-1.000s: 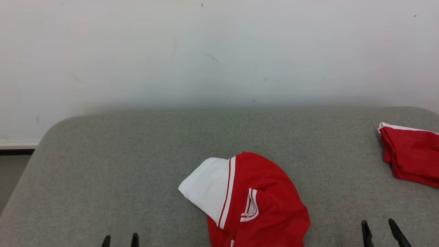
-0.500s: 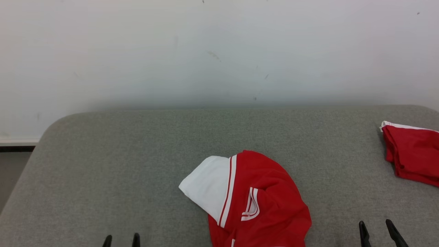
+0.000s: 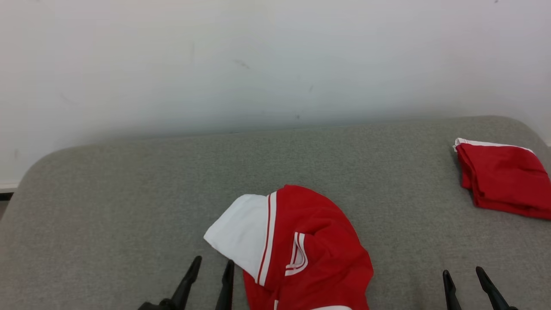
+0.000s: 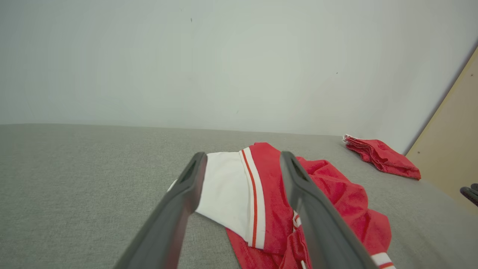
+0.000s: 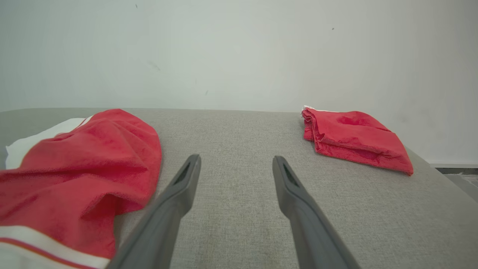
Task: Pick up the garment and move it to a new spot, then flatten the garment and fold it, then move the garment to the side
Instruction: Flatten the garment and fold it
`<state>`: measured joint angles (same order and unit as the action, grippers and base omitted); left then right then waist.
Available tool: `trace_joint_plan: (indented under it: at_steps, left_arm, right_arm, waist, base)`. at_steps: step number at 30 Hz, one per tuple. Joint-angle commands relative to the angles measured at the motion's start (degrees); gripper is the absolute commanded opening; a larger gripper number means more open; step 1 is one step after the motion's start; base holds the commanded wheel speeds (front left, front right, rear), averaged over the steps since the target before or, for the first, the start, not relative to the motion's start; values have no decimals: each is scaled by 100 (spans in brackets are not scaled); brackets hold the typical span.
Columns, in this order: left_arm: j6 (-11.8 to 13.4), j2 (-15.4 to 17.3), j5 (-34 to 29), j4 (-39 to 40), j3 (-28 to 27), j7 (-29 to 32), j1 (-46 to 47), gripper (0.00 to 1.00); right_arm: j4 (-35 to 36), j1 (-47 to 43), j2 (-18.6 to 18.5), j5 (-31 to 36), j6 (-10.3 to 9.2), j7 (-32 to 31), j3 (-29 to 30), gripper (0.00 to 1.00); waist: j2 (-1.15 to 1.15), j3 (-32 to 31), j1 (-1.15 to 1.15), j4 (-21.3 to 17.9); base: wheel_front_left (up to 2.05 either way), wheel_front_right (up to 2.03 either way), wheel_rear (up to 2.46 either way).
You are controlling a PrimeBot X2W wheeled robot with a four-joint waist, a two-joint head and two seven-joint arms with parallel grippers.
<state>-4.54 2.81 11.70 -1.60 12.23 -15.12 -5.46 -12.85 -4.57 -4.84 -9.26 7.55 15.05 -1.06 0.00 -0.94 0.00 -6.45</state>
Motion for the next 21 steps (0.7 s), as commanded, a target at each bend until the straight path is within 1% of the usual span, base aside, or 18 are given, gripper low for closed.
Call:
trace_joint_plan:
  at_steps: [1, 3, 5, 7, 10, 14, 17, 19, 21]
  left_arm:
    - [-35, 19, 89, -177, 83, -1, 117, 100]
    - [-76, 20, 69, -454, 239, -2, 326, 100]
    - [-109, 21, 267, -750, 385, -2, 497, 100]
    - [-137, 21, 209, -1059, 514, -2, 696, 100]
    - [-178, 21, 337, -1538, 661, 85, 951, 100]
    - [-186, 21, 669, -2053, 736, 264, 1241, 100]
    - [-200, 21, 1004, -2352, 792, 523, 1383, 100]
    - [-222, 21, 1205, -2495, 815, 701, 1467, 100]
    - [-222, 24, 1259, -2551, 820, 783, 1517, 100]
  right_arm:
    - [5, 85, -27, -15, -12, 16, -1, 100]
    - [9, 111, -29, -19, -12, 16, -6, 100]
    - [-2, 118, -28, -19, -12, 16, -18, 100]
    - [-17, 143, -23, -33, -12, 16, -43, 100]
    - [-40, 193, -14, -47, -12, 16, -76, 100]
    - [-54, 215, 1, -73, -12, 16, -94, 100]
    - [-56, 216, 10, -84, -12, 16, -92, 100]
    - [-56, 230, 15, -90, -12, 16, -94, 100]
    - [-47, 242, 21, -86, -12, 16, -100, 100]
  waist:
    - [0, 47, 0, -146]
    - [0, 85, 0, -261]
    - [0, 120, 0, -371]
    - [0, 155, 0, -479]
    - [0, 212, 0, -637]
    - [0, 293, 0, -820]
    - [0, 346, 0, -918]
    - [0, 390, 0, -970]
    - [0, 417, 0, -992]
  base:
    - [0, 0, 0]
    - [0, 0, 0]
    - [0, 0, 0]
    - [0, 0, 0]
    - [0, 0, 0]
    - [0, 0, 0]
    - [0, 0, 0]
    - [0, 0, 0]
    - [0, 0, 0]
